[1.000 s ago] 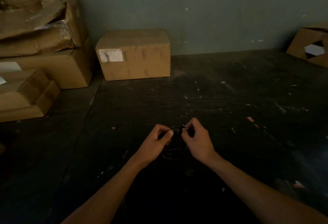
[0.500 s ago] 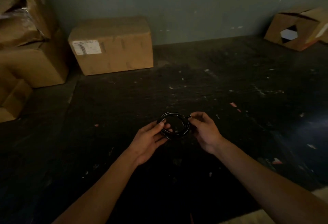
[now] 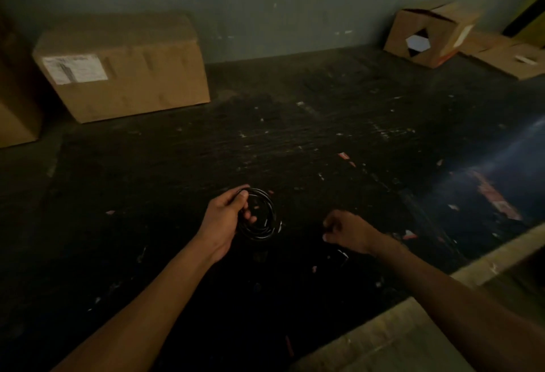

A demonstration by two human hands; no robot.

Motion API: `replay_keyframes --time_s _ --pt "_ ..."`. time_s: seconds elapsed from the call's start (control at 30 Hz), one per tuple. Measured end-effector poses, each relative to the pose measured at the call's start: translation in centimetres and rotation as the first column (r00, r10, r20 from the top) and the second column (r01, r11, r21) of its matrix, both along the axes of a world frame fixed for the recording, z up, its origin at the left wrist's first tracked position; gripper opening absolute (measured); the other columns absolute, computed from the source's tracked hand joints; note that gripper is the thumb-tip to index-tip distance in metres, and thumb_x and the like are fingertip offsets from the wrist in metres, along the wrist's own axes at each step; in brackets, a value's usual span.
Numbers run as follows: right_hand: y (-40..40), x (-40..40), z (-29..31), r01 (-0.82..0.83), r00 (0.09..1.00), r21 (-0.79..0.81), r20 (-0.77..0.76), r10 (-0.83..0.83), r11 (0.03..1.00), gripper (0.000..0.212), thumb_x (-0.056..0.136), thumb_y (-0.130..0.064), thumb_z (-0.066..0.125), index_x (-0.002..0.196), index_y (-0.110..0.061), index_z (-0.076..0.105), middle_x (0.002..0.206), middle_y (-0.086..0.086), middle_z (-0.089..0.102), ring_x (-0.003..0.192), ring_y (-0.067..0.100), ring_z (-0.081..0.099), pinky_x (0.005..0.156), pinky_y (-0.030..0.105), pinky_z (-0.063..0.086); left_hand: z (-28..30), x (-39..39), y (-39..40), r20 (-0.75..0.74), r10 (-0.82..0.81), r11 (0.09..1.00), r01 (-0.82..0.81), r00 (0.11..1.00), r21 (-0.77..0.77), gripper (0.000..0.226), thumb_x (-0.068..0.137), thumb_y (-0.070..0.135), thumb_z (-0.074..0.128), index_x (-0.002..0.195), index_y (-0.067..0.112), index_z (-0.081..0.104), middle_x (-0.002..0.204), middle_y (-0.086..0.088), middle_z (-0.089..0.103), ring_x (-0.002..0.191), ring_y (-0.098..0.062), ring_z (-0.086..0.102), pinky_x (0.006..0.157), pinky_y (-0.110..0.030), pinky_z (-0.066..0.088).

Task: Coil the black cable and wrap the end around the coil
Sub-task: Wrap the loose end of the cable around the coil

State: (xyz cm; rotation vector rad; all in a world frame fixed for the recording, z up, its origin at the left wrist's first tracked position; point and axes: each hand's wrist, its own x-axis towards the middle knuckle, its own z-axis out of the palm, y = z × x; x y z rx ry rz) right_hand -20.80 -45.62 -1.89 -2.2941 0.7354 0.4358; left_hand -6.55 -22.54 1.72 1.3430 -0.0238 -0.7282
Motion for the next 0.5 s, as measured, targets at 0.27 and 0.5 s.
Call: replay_keyframes --time_s 0.27,0.5 --pt "0.6 -1.0 -1.1 -0.096 0.974 -0.024 -0.210 0.089 0.995 0.037 0.076 -0.028 0.078 0.102 -0.023 0.052 0.100 0.002 0.059 0.067 0.013 0.062 0.057 0.025 0.051 -0.6 0.3 0.3 0.068 -0.089 0.980 0.075 0.994 0.184 0.026 0.101 0.014 0.047 0.121 0.016 0.063 0.072 0.001 0.049 0.059 -0.009 0.043 0.062 -0.029 0.046" --pt "1.4 -0.6 -1.7 -0.210 0.965 0.000 -0.160 0.207 0.978 0.029 0.079 -0.021 0.074 0.104 -0.023 0.058 0.103 -0.003 0.055 0.092 0.011 0.056 0.069 0.021 0.044 -1.2 0.6 1.4 0.045 -0.060 0.980 0.051 0.997 0.194 0.026 0.100 0.012 0.048 0.122 0.012 0.062 0.071 0.001 0.048 0.057 -0.009 0.042 0.059 -0.028 0.044"
